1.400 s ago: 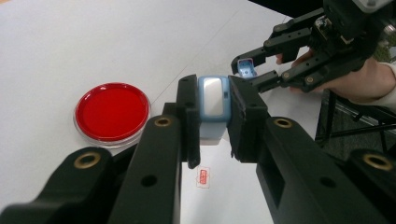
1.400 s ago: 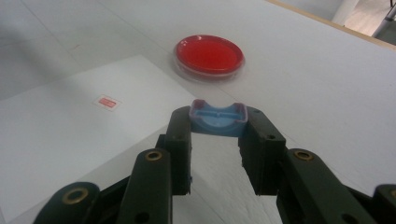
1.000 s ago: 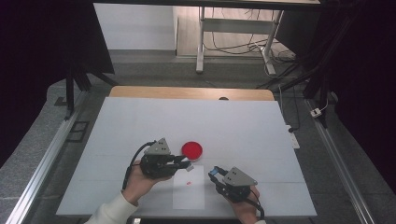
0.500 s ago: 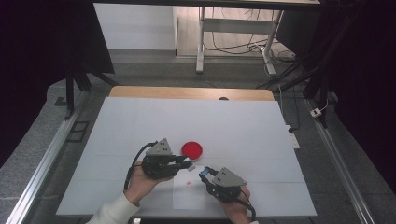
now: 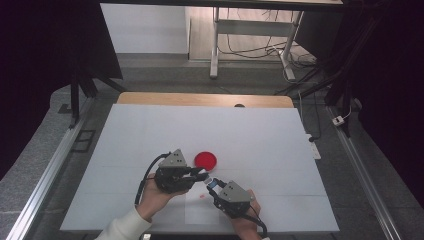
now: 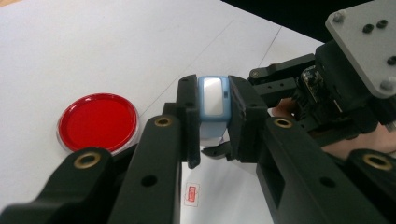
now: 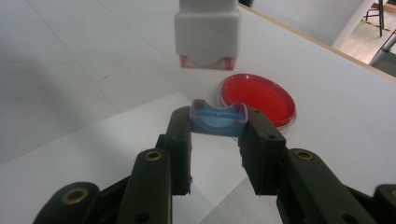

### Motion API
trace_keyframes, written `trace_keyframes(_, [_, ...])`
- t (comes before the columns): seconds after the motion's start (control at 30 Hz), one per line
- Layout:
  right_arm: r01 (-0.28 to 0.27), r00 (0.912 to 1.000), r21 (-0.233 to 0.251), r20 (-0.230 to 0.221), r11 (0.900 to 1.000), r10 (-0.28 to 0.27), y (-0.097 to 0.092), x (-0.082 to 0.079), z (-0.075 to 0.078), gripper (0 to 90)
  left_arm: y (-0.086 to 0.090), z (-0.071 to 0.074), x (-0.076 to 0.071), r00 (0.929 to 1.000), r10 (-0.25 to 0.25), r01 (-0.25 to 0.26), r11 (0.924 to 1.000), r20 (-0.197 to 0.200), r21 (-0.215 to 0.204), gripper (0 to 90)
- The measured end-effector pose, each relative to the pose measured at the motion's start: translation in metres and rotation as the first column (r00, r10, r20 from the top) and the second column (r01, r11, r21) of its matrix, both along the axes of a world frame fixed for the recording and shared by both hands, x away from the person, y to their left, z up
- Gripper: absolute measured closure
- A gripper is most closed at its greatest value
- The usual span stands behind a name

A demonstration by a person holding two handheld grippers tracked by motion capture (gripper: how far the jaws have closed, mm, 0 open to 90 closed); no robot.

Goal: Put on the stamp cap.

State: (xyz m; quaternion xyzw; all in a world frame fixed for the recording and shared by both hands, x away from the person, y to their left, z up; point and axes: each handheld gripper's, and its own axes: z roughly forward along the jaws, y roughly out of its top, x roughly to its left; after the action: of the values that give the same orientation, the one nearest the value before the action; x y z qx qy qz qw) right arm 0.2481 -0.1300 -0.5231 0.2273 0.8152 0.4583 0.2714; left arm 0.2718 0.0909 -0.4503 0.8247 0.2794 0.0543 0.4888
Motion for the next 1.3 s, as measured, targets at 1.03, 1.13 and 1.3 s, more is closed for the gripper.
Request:
trace_keyframes(1.03, [0.034, 0.9981, 0.015, 0.051, 0.9993, -0.034, 0.0069, -0.0043, 0.0005, 64.8, -0.0062, -0.0073, 0.0014, 0.9996, 0.014, -0.014, 0.9998, -0.024, -0.013, 75.0])
trace_keyframes(1.13, [0.035, 0.9981, 0.015, 0.05, 0.9993, -0.035, 0.0071, -0.0041, 0.0002, 64.8, -0.0066, -0.0077, 0.0013, 0.9997, 0.015, -0.015, 0.9998, -0.021, -0.013, 75.0])
trace_keyframes(1.3, [0.037, 0.9979, 0.02, 0.053, 0.9991, -0.038, 0.0072, -0.0043, 0.0004, 64.8, -0.0078, -0.0089, 0.0011, 0.9997, 0.015, -0.015, 0.9998, -0.02, -0.011, 75.0])
